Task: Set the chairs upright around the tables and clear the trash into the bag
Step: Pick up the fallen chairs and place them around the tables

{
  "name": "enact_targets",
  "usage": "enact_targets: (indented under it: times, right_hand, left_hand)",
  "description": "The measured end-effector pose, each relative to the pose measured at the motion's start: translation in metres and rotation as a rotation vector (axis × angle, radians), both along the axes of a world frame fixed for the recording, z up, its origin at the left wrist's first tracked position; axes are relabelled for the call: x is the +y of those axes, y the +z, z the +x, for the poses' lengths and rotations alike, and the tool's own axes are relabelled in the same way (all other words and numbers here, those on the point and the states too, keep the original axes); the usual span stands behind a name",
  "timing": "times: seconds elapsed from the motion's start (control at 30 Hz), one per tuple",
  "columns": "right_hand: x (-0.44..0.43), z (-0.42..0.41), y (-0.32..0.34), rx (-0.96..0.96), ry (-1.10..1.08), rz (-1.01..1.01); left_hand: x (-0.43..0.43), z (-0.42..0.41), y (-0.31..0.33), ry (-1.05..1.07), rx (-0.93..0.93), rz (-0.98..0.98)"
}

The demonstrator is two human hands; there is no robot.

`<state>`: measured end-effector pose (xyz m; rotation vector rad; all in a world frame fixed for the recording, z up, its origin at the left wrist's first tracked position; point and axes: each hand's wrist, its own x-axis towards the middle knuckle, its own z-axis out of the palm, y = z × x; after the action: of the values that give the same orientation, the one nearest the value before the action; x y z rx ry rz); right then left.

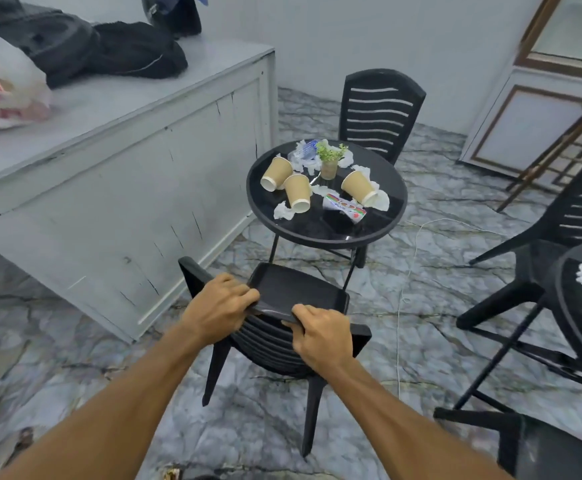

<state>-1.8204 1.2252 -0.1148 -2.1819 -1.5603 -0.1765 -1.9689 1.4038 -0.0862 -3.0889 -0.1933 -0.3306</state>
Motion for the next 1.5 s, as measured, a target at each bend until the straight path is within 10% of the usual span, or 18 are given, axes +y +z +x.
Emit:
enact_targets:
  times: [0.27, 0.43, 0.63, 1.37, 1.5]
  right_hand:
    - [0.035, -0.095, -0.03, -0.02, 0.063, -0.118]
    - [0.042, -0.036, -0.002, 0.036, -0.014, -0.089]
    - [0.022, 0.011, 0.021, 0.073, 0.112, -0.527]
    - [0.034, -0.067, -0.026, 0.131, -0.079, -0.093]
    - [0.056, -0.052, -0.022, 0.125, 0.041, -0.169]
  left_hand:
    - [0.025, -0.073, -0.019, 0.355, 0.525, -0.054]
    - [0.024, -0.011, 0.011, 0.331, 0.421, -0.101]
    - [0.012, 0.005, 0.017, 0.27, 0.52, -0.122]
    - [0.047, -0.049, -0.005, 0.232, 0.454, 0.27]
    - [0.058, -0.051, -0.004, 0.396, 0.445, 0.095]
